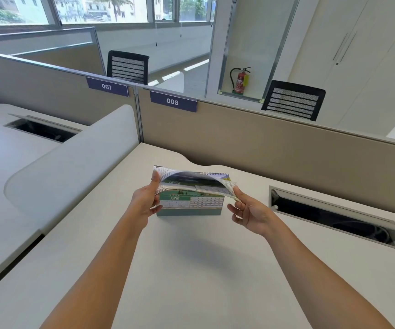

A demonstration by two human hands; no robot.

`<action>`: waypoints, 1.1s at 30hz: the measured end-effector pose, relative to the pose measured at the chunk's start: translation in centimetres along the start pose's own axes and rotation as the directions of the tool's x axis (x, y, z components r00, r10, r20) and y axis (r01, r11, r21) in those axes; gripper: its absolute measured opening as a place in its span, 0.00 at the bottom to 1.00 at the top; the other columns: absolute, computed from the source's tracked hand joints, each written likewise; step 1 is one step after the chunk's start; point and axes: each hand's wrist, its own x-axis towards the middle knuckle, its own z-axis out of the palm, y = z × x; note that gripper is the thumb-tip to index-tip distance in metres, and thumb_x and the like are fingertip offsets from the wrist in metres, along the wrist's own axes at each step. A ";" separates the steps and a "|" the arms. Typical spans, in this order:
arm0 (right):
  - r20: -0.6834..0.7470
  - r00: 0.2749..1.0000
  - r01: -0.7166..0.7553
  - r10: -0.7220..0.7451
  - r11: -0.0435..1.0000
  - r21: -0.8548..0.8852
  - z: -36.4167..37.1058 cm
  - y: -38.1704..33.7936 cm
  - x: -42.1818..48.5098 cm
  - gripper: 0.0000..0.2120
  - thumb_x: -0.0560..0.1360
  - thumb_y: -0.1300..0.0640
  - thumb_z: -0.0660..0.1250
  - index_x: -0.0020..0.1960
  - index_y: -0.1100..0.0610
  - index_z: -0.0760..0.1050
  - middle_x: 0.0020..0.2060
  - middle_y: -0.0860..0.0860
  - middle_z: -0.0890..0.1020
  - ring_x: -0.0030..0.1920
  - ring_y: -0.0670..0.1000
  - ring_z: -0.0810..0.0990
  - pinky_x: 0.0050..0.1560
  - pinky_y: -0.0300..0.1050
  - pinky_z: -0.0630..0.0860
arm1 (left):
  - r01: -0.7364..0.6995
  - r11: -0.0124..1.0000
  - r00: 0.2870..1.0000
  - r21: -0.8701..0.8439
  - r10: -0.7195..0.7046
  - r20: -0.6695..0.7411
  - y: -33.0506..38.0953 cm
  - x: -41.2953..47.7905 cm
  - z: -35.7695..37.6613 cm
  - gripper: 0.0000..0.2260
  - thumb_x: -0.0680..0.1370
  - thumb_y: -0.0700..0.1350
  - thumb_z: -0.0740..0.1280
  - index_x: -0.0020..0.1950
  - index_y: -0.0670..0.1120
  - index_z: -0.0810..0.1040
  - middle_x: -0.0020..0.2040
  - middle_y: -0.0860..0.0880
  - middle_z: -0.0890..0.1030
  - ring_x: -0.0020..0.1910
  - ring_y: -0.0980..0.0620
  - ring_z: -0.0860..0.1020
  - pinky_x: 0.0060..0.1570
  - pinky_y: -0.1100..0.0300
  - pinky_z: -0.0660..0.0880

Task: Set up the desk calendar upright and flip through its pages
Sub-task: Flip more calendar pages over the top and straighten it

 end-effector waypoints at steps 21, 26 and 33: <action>-0.033 0.993 0.115 -0.111 0.979 0.167 2.4 -1.8 0.8 0.21 0.73 0.34 0.60 0.38 0.52 0.76 0.27 0.45 0.76 0.36 0.48 0.80 0.38 0.44 0.70 | -0.077 0.997 0.997 -0.001 0.077 0.022 3.4 1.6 1.2 0.26 0.75 0.67 0.55 0.43 0.45 0.75 0.25 0.51 0.72 0.33 0.52 0.72 0.49 0.54 0.77; -0.001 0.987 0.161 -0.164 0.969 0.189 2.4 -1.8 1.1 0.22 0.79 0.38 0.53 0.49 0.50 0.80 0.38 0.45 0.83 0.42 0.48 0.82 0.40 0.45 0.70 | -0.101 0.994 0.990 -0.033 0.103 0.096 4.3 1.5 1.4 0.28 0.77 0.67 0.51 0.44 0.46 0.80 0.30 0.50 0.78 0.33 0.51 0.73 0.39 0.58 0.73; -0.028 0.948 0.314 -0.316 0.948 -0.059 3.3 -2.9 1.6 0.17 0.81 0.45 0.55 0.61 0.50 0.78 0.57 0.48 0.82 0.50 0.49 0.80 0.48 0.48 0.71 | -0.246 0.969 0.951 -0.002 0.241 0.193 4.3 2.4 2.0 0.37 0.74 0.70 0.36 0.61 0.55 0.78 0.58 0.49 0.82 0.48 0.47 0.78 0.49 0.50 0.73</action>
